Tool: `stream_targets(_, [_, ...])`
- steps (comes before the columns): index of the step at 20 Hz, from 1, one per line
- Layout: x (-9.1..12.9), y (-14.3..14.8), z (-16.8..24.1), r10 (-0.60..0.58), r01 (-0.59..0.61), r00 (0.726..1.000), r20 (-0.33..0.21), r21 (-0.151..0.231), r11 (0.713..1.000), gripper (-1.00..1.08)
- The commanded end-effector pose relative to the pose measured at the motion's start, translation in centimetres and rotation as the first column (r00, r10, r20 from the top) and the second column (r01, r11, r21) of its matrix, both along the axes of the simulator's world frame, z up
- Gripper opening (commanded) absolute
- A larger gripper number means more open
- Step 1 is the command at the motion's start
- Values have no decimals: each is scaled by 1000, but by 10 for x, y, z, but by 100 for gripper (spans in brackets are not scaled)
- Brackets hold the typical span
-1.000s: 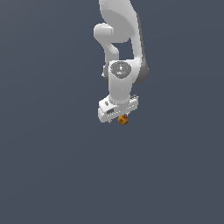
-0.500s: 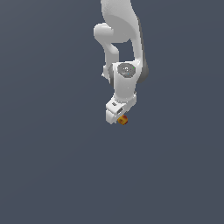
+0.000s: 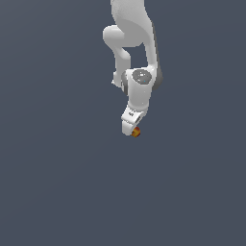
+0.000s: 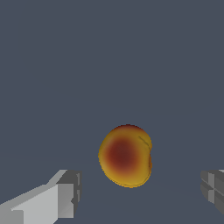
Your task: Pick up the object and move it to a goal position.
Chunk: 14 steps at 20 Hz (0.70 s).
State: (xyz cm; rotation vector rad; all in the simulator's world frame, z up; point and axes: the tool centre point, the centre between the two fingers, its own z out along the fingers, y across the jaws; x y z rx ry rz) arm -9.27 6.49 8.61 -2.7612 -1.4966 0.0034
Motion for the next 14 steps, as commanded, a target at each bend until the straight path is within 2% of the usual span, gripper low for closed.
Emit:
stream_targets(1, [-3,2,-1,28,-28,1000,2,0,1000,100])
stream_targets(8, [-4,2,-3,37,-37,999,2,0,999,100])
stream_targets(14, [-4,2,-21,40,-40,999,2,0,999,100])
